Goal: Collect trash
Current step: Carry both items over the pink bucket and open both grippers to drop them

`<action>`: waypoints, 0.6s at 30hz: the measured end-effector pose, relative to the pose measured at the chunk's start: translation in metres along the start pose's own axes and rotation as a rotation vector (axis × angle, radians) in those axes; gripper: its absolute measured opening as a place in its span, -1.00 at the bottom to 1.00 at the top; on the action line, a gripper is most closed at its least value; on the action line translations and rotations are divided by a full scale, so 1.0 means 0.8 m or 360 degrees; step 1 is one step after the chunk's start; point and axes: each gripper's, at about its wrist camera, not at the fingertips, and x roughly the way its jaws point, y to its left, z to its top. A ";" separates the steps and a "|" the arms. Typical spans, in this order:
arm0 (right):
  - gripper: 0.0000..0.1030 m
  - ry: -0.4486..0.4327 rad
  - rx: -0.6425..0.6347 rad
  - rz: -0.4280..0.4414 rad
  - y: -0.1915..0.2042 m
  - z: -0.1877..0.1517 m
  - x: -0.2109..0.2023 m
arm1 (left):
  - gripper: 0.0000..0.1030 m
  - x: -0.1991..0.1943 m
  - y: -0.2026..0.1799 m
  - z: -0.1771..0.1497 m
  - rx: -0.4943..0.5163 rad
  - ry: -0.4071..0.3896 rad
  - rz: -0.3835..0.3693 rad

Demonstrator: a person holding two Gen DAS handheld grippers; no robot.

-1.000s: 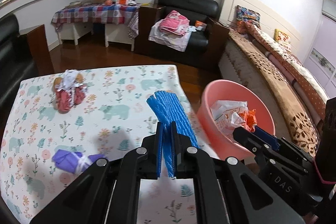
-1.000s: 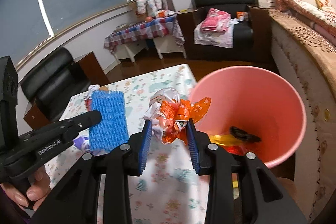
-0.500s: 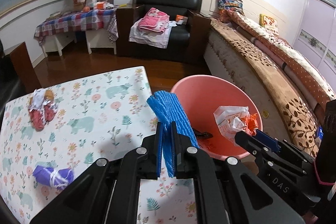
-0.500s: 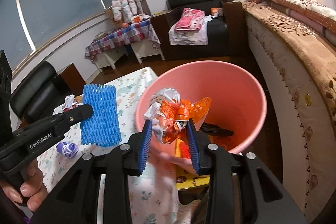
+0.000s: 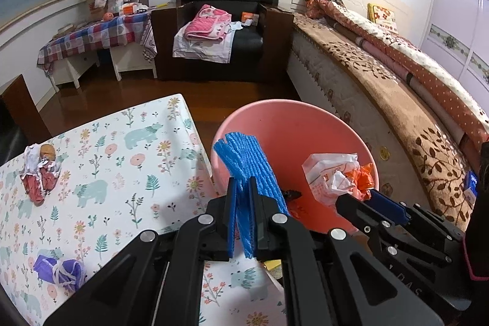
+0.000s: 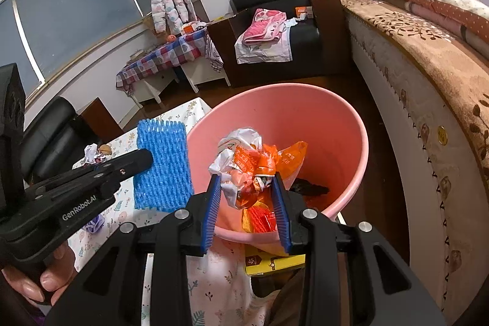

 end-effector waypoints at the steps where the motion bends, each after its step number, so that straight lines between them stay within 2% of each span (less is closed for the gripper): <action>1: -0.34 0.0001 0.0004 -0.0001 0.000 0.000 0.001 | -0.87 0.002 -0.001 0.000 0.0001 0.0005 0.0000; 8: -0.34 0.0010 0.0030 0.0003 -0.007 0.000 0.004 | -0.84 0.016 -0.002 0.000 -0.0031 0.0034 -0.0017; 13: -0.34 0.0021 0.0040 0.0007 -0.011 -0.001 0.008 | -0.19 0.019 0.003 -0.002 -0.0065 0.0048 -0.0037; 18: -0.34 0.0027 0.0042 0.0016 -0.011 -0.003 0.011 | -0.15 0.017 0.005 -0.003 -0.0071 0.0037 -0.0040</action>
